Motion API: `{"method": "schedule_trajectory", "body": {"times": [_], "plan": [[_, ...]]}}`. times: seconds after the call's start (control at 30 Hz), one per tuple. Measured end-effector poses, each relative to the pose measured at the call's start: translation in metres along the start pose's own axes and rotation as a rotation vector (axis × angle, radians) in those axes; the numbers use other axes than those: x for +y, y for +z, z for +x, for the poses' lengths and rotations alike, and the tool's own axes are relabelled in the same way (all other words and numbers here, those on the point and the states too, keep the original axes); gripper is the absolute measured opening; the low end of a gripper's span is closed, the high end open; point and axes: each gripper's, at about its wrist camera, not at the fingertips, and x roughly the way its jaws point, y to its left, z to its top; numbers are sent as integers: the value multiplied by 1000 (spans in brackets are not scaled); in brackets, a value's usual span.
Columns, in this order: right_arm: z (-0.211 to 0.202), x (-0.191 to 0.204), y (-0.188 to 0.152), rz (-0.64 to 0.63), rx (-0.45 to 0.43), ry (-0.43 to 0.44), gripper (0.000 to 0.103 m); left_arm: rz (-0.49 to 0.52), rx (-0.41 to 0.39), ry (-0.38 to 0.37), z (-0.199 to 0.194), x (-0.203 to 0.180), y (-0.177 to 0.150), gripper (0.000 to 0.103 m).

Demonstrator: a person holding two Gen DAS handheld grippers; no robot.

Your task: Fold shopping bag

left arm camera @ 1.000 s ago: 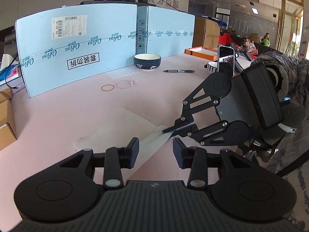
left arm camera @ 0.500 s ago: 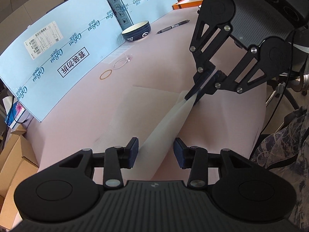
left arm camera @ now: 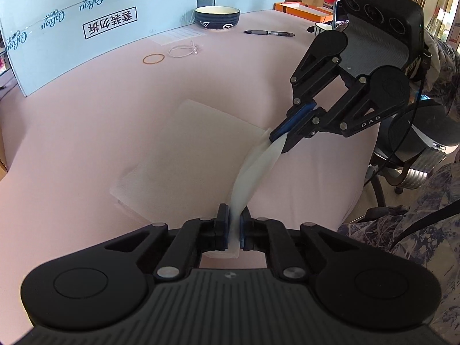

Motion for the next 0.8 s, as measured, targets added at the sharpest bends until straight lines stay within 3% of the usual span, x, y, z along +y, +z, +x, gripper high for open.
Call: {"method": "schedule_trajectory", "body": {"times": [0.27, 0.63, 0.8], "plan": [[7, -56, 3, 293, -51, 210, 6, -267, 14, -155, 5, 54, 0, 9], [11, -94, -21, 570, -147, 357, 3, -450, 56, -310, 13, 98, -2, 9], [2, -92, -31, 621, -180, 329, 2, -521, 81, -384, 21, 117, -3, 8]]}}
